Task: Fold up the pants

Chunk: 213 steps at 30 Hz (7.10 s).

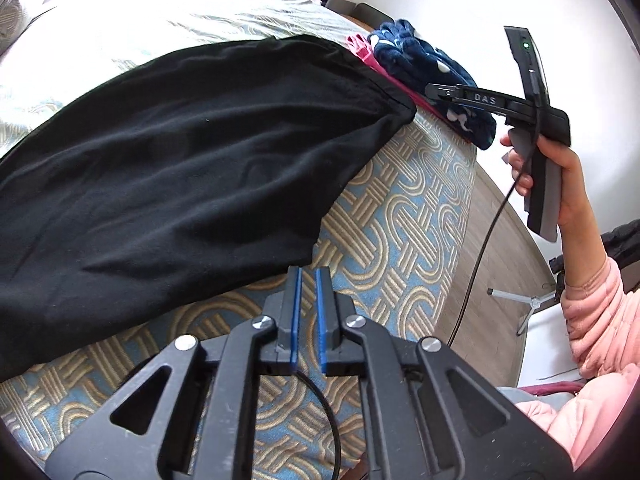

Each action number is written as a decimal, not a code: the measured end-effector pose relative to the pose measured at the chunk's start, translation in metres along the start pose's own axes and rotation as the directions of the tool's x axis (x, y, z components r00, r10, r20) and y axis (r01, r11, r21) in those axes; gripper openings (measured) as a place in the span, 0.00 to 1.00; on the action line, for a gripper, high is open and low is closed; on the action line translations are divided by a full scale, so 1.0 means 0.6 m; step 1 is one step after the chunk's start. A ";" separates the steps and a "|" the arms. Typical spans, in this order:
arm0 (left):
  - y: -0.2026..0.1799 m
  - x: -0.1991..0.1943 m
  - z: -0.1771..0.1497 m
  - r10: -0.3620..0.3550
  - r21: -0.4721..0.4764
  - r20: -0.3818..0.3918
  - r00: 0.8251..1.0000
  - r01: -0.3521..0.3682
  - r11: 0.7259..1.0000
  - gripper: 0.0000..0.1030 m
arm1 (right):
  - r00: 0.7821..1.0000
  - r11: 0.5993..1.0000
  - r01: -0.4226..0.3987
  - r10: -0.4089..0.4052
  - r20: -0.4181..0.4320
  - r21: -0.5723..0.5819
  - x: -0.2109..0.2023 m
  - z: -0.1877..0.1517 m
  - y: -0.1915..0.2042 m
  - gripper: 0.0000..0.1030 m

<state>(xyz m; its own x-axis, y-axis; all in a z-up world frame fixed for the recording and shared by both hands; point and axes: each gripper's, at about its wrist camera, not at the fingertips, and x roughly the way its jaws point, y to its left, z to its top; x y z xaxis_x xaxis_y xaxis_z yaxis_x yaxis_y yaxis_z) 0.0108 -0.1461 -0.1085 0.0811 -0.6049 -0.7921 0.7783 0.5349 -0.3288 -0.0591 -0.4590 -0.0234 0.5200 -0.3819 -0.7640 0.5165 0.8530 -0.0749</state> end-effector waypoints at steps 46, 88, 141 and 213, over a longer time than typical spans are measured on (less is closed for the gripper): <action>0.571 -0.408 -0.350 0.496 -0.866 0.173 0.851 -0.109 0.489 0.49 | 0.849 0.479 -0.485 0.457 -0.263 -0.732 -0.036 -0.052 0.957 0.62; 0.548 -0.445 -0.228 0.561 -0.777 0.281 0.779 -0.158 0.609 0.07 | 0.698 0.597 -0.708 0.509 -0.504 -0.377 0.057 -0.036 0.803 0.51; 0.082 -0.091 -0.021 0.390 0.327 0.115 0.914 -0.405 0.854 0.22 | 0.360 0.497 -0.808 0.842 -0.402 0.317 0.136 -0.017 0.511 0.70; 0.304 -0.220 -0.120 0.513 -0.263 0.056 0.856 -0.483 0.835 0.64 | 0.468 0.483 -0.876 0.846 -0.254 -0.005 -0.054 0.143 0.659 0.08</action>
<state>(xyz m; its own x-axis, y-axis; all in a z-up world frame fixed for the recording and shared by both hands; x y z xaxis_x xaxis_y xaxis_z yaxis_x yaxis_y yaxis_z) 0.0973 0.0736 -0.1006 0.5040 -0.2768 -0.8182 0.4469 0.8941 -0.0272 0.1869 -0.1400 0.0266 0.5080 0.6333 -0.5839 -0.2090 0.7482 0.6297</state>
